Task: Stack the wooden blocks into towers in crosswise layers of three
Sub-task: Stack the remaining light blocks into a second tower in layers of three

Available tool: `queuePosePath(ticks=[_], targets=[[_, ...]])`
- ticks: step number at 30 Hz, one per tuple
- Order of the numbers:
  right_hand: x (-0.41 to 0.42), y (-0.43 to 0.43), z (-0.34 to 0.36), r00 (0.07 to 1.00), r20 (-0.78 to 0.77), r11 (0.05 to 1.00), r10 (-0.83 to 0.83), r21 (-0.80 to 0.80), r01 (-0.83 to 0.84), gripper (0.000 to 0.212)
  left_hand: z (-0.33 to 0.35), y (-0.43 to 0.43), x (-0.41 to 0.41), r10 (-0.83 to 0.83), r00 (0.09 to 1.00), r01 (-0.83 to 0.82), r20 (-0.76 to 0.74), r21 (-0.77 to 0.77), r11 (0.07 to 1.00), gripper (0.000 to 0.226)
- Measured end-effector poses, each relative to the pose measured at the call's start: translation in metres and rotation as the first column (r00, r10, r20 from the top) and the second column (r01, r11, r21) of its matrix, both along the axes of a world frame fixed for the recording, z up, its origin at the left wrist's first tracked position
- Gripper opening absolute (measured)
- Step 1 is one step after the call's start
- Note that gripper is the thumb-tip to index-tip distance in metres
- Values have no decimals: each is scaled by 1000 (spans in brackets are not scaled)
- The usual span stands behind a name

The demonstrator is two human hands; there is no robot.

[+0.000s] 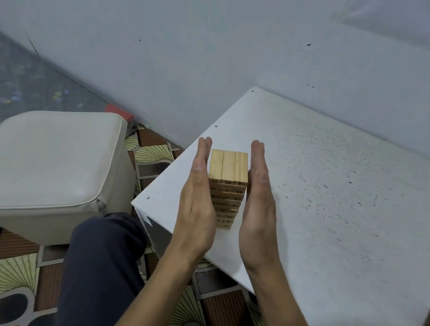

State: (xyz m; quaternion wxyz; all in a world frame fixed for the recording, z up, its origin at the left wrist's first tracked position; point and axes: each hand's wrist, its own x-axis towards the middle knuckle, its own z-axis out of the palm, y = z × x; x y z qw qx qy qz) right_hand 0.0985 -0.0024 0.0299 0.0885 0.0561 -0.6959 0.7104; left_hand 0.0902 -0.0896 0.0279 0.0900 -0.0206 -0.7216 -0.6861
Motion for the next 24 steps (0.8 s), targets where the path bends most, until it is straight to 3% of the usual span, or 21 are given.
queuePosePath(ticks=[7, 20, 24], targets=[[5, -1, -1, 997, 14, 997, 77, 0, -77, 60, -1, 0, -1, -28, 999, 27, 40, 26, 999, 68], [3, -4, -16, 996, 46, 996, 73, -46, -70, 63, -6, 1, 0, -48, 998, 48, 41, 2, 999, 68], [4, -7, -21, 996, 54, 997, 67, -34, -65, 88, -17, -1, -2, -72, 995, 68, 73, 49, 996, 78]])
